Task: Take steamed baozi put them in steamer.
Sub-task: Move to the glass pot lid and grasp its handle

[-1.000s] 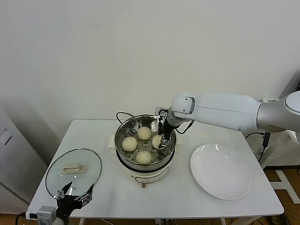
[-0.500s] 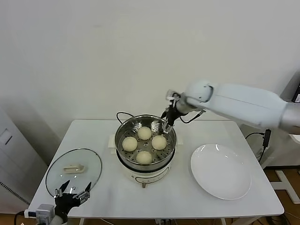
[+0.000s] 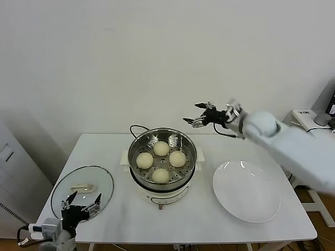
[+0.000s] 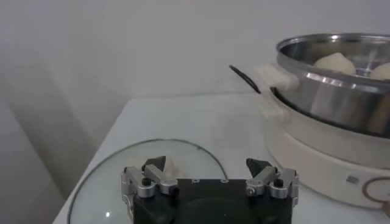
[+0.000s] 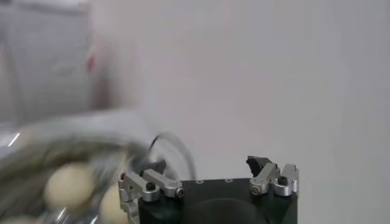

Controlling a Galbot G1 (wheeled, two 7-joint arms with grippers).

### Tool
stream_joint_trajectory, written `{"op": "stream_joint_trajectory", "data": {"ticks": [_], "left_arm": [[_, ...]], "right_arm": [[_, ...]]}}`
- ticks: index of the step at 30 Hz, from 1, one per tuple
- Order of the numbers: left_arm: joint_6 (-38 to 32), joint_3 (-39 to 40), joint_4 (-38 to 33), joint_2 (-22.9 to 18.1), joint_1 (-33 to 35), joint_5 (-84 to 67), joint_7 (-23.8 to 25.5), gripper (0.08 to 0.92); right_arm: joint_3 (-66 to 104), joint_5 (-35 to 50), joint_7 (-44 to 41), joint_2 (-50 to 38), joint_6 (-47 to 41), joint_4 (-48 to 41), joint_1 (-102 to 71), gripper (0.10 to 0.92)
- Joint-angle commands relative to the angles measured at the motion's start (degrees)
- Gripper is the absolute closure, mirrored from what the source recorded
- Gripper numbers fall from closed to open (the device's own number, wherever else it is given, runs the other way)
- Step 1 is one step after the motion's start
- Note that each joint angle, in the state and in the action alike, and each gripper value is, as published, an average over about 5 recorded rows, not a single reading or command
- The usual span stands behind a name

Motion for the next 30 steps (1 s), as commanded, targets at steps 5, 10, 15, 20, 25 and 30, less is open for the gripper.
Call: {"op": "stream_joint_trajectory", "data": {"ticks": [5, 10, 15, 20, 25, 30], "left_arm": [[-7.4, -1.4, 5.6, 0.1, -2.2, 25.0, 3.1, 0.177], [-14.0, -2.3, 10.4, 1.3, -1.8, 40.3, 3.3, 0.177], [-20.4, -3.2, 16.3, 1.2, -2.0, 56.8, 1.6, 0.177], [-24.2, -3.2, 23.1, 0.1, -3.1, 73.5, -0.7, 0.177], [-29.3, -3.7, 29.3, -2.4, -5.9, 91.2, -5.7, 0.177], [-31.3, -4.4, 32.4, -4.5, -7.0, 101.1, -8.1, 0.177]], "right_arm": [[68.0, -20.3, 9.9, 15.0, 15.0, 8.4, -62.5, 0.203], [73.8, -22.5, 6.6, 21.3, 16.6, 8.6, -69.5, 0.203], [76.0, -24.4, 4.2, 24.8, 17.7, 7.8, -72.0, 0.203], [76.2, -25.5, 3.2, 26.3, 18.0, 7.0, -72.1, 0.203], [75.4, -26.8, 3.1, 27.2, 17.9, 6.6, -71.0, 0.203], [74.1, -27.7, 3.3, 27.6, 17.6, 6.4, -69.7, 0.203]]}}
